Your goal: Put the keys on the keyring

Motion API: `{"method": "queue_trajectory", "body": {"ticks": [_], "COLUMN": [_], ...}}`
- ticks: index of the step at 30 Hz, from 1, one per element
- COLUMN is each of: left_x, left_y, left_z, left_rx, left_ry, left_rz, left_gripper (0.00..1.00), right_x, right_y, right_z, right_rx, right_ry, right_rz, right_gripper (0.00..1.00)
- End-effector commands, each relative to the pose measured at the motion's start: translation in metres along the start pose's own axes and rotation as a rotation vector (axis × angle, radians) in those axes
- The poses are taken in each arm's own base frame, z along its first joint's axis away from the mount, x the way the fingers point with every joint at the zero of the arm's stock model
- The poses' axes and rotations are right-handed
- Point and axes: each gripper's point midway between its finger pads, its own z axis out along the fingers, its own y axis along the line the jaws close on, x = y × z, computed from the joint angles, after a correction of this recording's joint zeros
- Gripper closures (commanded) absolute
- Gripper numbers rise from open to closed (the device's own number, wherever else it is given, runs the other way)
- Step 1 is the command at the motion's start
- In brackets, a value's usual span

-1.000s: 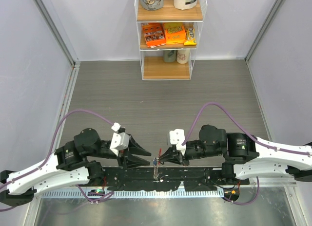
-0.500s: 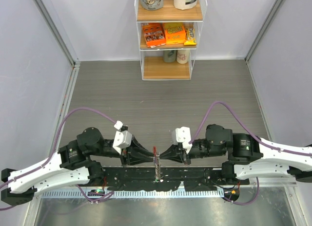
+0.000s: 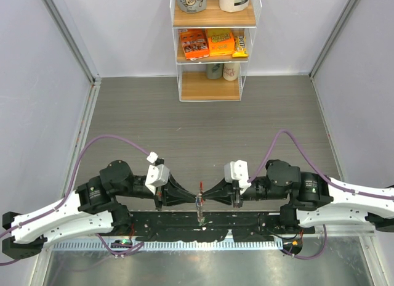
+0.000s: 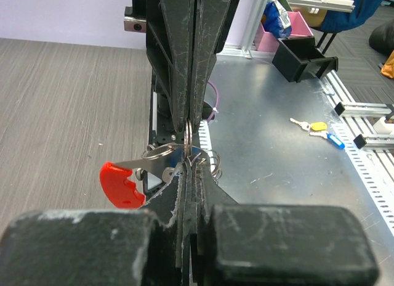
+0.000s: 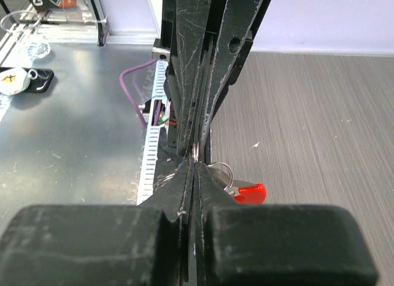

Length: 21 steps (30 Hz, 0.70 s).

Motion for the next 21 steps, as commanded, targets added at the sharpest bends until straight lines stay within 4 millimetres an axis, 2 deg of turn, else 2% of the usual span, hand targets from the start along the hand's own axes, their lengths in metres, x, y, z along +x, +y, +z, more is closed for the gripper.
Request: {"method": "queue_trajectory", "body": {"ticks": [1, 3, 4, 5, 6, 10, 12, 21], "left_x": [-0.019, -0.019, -0.020, -0.019, -0.021, -0.022, -0.025, -0.043], "left_y": [-0.005, -0.004, -0.005, -0.005, -0.005, -0.003, -0.002, 0.017], "left_z": [0.001, 0.001, 0.001, 0.001, 0.001, 0.000, -0.001, -0.009], "left_rx": [0.020, 0.018, 0.022, 0.022, 0.022, 0.009, -0.004, -0.138], "left_ry": [-0.053, -0.052, -0.058, -0.058, -0.065, -0.075, -0.090, -0.192], "left_rz": [0.034, 0.034, 0.037, 0.036, 0.039, 0.041, 0.046, 0.026], "left_gripper": [1.00, 1.00, 1.00, 1.00, 1.00, 1.00, 1.00, 1.00], "right_x": [-0.052, -0.062, -0.058, -0.066, -0.061, -0.071, -0.075, -0.080], "right_y": [-0.010, -0.014, -0.016, -0.017, -0.019, -0.021, -0.027, -0.028], "right_z": [-0.006, -0.009, -0.008, -0.011, -0.011, -0.015, -0.018, -0.011], "right_rx": [0.064, 0.088, 0.099, 0.110, 0.119, 0.139, 0.176, 0.191], "right_ry": [-0.250, -0.326, -0.331, -0.371, -0.382, -0.496, -0.531, -0.600], "right_rz": [-0.016, -0.021, -0.022, -0.026, -0.026, -0.032, -0.026, -0.021], "right_gripper": [0.94, 0.95, 0.94, 0.94, 0.95, 0.94, 0.94, 0.94]}}
